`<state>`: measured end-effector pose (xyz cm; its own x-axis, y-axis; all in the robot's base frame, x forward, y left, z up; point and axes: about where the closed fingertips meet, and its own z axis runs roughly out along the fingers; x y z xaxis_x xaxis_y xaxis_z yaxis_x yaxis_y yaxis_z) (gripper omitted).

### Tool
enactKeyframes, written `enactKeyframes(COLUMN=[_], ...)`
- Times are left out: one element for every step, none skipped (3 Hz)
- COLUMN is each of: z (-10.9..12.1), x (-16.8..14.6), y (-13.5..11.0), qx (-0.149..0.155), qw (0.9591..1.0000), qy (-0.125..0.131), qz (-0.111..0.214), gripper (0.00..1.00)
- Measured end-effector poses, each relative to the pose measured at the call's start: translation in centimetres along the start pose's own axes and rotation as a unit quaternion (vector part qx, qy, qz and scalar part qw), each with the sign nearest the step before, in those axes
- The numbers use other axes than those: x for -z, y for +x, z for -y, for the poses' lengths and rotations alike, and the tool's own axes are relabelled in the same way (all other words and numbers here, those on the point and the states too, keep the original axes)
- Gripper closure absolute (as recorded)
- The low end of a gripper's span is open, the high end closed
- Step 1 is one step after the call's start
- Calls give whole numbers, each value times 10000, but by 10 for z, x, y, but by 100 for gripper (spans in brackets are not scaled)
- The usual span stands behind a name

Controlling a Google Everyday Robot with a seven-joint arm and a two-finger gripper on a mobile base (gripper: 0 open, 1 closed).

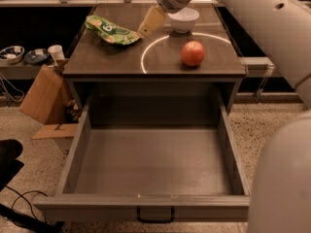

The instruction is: Place green rice chip bag into top drawer

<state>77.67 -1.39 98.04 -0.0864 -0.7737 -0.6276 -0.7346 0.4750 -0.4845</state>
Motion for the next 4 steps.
enactKeyframes(z=[1, -3, -14, -17], x=[-33, -73, -128, -153], y=[-14, -32, -42, -52], qx=[-210, -344, -538, -673], qw=[9991, 9977, 9955, 9930], qy=[-90, -261, -568, -720], qz=[347, 524, 537, 658], gripper=[0, 0, 0, 0])
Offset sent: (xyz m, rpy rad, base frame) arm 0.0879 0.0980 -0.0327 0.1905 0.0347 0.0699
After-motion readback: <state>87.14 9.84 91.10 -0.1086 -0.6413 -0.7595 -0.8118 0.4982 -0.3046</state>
